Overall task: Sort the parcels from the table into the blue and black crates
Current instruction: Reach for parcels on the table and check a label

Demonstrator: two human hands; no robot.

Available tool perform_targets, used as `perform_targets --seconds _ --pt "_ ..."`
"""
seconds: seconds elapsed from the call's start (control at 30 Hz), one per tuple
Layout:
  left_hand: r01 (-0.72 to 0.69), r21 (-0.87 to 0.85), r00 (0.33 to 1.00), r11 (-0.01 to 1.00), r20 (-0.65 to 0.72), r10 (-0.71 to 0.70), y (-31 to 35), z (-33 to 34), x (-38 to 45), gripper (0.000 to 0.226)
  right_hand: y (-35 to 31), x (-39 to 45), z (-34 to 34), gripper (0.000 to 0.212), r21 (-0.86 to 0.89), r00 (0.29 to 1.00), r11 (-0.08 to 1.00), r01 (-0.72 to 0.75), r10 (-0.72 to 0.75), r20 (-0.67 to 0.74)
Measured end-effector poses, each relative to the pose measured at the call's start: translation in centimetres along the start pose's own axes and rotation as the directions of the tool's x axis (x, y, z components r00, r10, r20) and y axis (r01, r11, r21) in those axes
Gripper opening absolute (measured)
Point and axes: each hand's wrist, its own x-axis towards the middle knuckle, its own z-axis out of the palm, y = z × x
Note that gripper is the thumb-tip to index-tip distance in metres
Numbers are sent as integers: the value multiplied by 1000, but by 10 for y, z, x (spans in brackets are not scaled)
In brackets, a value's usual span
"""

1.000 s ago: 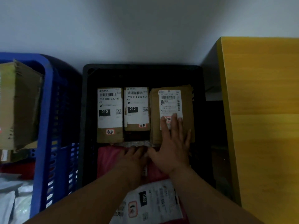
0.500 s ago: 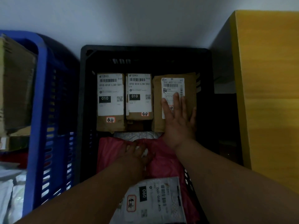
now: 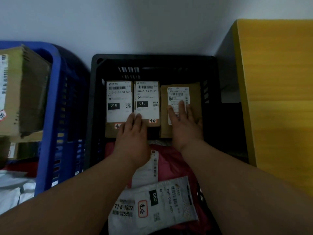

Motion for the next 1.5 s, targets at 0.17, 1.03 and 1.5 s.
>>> perform_targets --seconds 0.17,1.03,1.5 --pt "3 -132 1000 991 21 0 7 -14 -10 82 -2 -10 -19 115 78 995 996 -53 46 86" --pt "7 -131 981 991 -192 -33 187 -191 -187 75 107 -298 -174 58 209 992 973 92 -72 -103" --pt "-131 -359 977 924 -205 59 336 -210 -209 60 260 -395 -152 54 368 981 927 -68 130 -145"
